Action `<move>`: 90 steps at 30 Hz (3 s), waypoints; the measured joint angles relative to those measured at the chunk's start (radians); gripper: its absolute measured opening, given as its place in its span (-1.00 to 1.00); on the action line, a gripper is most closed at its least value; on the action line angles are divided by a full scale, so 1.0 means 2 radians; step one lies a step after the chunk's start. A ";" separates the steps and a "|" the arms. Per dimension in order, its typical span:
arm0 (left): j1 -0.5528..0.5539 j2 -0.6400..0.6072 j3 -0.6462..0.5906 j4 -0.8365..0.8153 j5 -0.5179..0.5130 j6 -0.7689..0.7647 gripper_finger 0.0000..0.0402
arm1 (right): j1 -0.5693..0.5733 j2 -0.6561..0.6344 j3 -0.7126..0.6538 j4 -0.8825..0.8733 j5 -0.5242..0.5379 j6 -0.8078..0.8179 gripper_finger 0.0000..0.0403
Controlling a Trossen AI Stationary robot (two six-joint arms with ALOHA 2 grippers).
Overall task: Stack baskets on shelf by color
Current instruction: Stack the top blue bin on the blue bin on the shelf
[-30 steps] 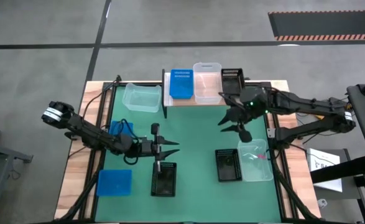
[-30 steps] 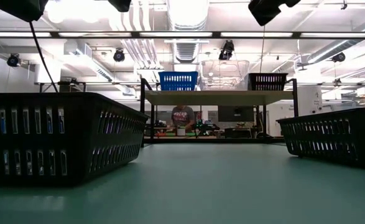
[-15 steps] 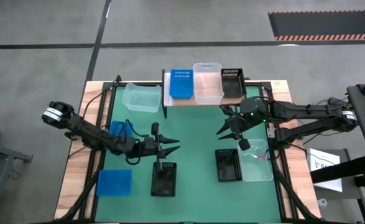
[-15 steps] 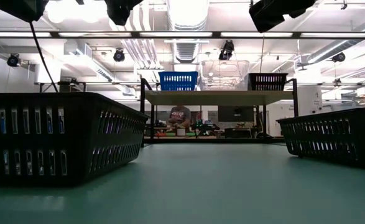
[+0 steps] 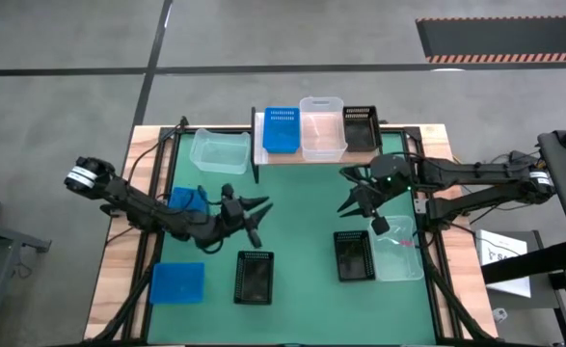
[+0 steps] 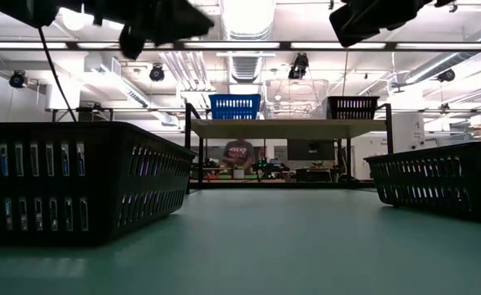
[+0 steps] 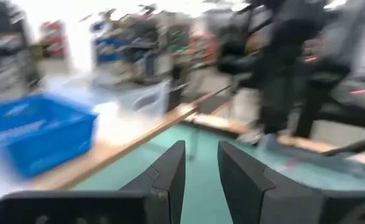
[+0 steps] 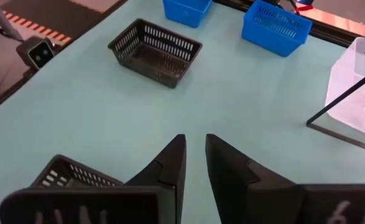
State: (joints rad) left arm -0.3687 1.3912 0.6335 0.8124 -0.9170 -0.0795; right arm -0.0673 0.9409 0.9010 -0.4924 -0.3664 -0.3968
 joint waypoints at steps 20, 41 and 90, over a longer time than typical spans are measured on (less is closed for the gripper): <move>0.037 -0.047 0.051 -0.805 0.133 -0.749 -0.72 | 0.000 0.001 -0.007 -0.002 0.000 -0.031 -0.73; 0.063 -0.006 0.114 -1.030 0.278 -0.778 -0.64 | 0.000 0.002 -0.007 -0.001 0.000 -0.037 -0.73; 0.016 0.083 0.180 -0.943 0.260 -0.487 -1.00 | 0.000 0.003 -0.017 0.004 -0.001 -0.015 -0.72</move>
State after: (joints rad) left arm -0.3372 1.5581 0.9944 -1.0730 -0.3974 -1.0532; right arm -0.0677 0.9463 0.8665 -0.4854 -0.3684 -0.4268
